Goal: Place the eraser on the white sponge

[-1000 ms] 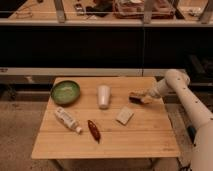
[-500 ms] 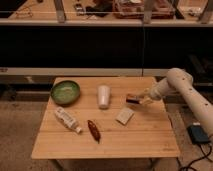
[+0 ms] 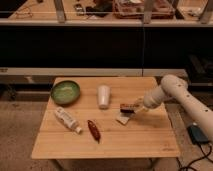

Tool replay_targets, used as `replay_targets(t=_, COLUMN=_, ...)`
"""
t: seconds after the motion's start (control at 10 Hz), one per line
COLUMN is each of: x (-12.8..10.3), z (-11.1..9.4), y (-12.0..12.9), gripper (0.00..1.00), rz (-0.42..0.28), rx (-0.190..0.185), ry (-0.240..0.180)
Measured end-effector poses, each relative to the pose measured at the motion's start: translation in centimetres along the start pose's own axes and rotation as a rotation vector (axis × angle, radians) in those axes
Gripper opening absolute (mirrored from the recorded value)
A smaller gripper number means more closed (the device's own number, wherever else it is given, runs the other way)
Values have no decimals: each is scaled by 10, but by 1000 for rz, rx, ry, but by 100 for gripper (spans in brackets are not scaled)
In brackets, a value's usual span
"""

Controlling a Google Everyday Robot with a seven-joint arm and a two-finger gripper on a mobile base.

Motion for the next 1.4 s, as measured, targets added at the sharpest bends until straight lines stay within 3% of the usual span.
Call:
replay_targets(t=0.5, x=22, z=17, y=-3, gripper=53, rz=22, rx=17, ry=37)
replay_targets(t=0.8, x=13, z=26, y=-9, gripper=79, rz=19, rx=10, ry=18)
replay_targets(t=1.1, x=7, z=29, y=-11, gripper=80, rz=54, rx=16, ry=19)
replay_targets(t=1.4, x=14, z=23, y=-3, gripper=80, rz=107, rx=17, ry=64)
